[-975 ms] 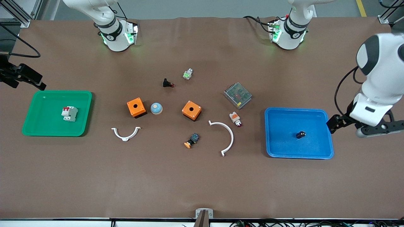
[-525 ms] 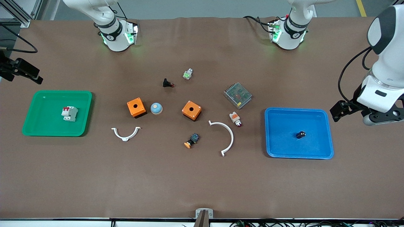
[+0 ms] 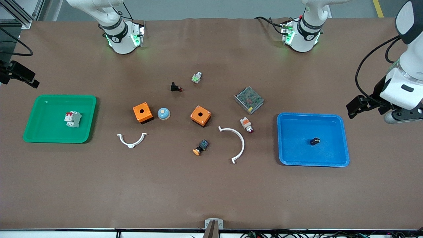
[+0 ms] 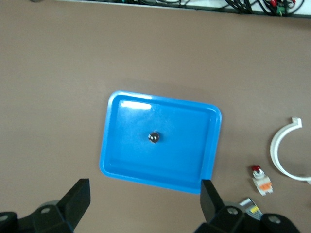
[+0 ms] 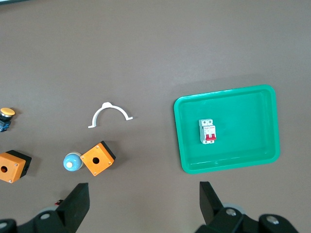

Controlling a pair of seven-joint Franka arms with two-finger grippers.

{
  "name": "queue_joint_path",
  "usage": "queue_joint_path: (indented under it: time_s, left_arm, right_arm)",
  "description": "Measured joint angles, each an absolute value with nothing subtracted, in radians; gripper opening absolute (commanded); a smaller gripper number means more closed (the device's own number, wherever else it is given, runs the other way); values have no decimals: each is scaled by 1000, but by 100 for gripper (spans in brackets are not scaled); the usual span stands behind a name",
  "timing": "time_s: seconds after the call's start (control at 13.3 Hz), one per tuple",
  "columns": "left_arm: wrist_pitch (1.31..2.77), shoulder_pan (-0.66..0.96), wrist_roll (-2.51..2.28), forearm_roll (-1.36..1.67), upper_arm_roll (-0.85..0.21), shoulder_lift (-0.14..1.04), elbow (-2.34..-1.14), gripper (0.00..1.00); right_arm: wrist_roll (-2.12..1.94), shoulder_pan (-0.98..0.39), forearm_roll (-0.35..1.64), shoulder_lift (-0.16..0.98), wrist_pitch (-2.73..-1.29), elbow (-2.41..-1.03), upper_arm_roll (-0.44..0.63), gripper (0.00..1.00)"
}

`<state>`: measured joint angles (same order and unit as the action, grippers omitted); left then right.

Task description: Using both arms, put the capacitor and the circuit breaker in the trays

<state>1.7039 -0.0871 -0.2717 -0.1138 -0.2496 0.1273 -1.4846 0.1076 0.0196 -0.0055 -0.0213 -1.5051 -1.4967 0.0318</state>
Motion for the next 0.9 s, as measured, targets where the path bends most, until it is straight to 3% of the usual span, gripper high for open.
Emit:
queue_joint_path:
  time_s: [0.07,0.22,0.6,0.9]
  left_arm:
    - [1661,-87,-272,-110,-253,127,-1462,100]
    - [1599,-86,-272,-108,-256,123,-1428,100]
    - [1485,-71,-239,-28,-246,55,-1422,100]
    - [1478,-11,-232,3,-153,-15,-1519,100]
  right_arm:
    - [108,128,-6,-21,-1505,-1497,-80,100]
    - [108,195,-6,-21,-1505,-1496,-156,100]
    - [107,105,-6,-21,-1507,-1496,-44,100]
    - [107,96,-6,-21,-1506,-1496,-29,100]
